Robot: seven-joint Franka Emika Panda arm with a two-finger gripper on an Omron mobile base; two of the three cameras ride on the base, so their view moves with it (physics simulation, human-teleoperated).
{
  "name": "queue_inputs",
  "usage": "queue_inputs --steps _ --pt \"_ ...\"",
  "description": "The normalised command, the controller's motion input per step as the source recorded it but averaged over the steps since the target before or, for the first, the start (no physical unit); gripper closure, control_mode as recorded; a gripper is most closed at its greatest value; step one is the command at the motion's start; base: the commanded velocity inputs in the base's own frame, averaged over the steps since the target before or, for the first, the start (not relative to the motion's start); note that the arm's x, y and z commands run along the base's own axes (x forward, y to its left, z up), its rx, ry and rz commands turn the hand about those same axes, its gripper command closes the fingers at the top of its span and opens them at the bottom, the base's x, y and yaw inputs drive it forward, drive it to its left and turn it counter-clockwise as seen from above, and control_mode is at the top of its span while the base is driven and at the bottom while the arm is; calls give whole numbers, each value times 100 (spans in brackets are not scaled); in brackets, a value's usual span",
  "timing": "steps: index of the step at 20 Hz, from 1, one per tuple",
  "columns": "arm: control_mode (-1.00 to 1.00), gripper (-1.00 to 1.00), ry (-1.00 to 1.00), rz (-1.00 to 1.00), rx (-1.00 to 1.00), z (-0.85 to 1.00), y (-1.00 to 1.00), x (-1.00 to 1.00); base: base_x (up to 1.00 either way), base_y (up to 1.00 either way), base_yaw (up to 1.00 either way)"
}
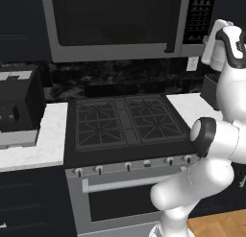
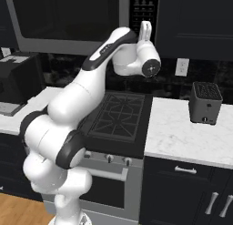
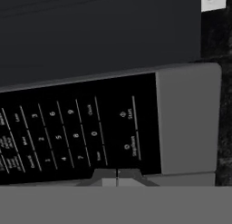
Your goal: Pick the lime from the sink and place it in the bowl. Then pick the bowl and place it in the microwave. Then close the microwave door and press the start button.
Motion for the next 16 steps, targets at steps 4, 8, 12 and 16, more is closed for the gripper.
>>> queue_inputs --steps 4,8,12,16 --pt "-100 100 0 0 0 0 -6 42 0 0 0" --pt "-100 100 0 0 0 -2 -14 41 0 0 0" --pt "-100 100 0 0 0 -11 -14 33 0 0 0" --pt "-100 100 0 0 0 -14 -4 33 0 0 0"
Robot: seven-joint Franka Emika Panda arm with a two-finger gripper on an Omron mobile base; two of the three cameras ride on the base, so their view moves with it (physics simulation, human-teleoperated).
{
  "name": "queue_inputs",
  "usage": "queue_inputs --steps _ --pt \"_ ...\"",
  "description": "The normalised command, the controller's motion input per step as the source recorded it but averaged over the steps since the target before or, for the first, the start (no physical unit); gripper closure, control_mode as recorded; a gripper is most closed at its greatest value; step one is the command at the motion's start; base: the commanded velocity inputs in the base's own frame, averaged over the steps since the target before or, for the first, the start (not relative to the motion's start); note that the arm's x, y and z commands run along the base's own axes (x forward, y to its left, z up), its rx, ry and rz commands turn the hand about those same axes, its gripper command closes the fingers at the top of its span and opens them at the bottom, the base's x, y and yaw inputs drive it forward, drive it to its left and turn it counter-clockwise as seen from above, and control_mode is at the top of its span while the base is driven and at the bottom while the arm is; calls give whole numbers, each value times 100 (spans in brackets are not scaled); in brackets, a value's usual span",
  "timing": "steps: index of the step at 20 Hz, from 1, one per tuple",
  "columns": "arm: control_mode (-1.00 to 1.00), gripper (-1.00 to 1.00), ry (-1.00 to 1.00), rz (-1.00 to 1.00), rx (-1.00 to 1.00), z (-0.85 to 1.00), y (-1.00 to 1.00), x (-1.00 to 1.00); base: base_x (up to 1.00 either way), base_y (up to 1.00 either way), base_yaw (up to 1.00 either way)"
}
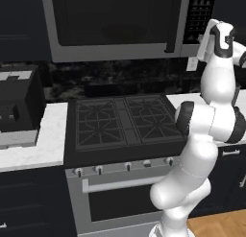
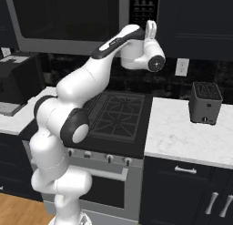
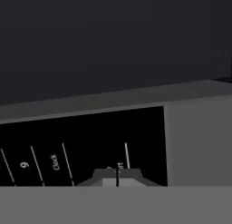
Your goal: Pick the lime from the sink and place it in the bowl. Then pick the bowl and place it in the microwave. Then close the microwave door and press the start button.
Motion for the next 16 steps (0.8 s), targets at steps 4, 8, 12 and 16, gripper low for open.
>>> queue_inputs --steps 4,8,12,16 --pt "-100 100 0 0 0 -7 0 42 0 0 0" --pt "-100 100 0 0 0 -7 0 47 0 0 0" --pt "-100 100 0 0 0 -17 0 19 0 0 0" --pt "-100 100 -3 2 0 -27 0 -43 0 0 0"
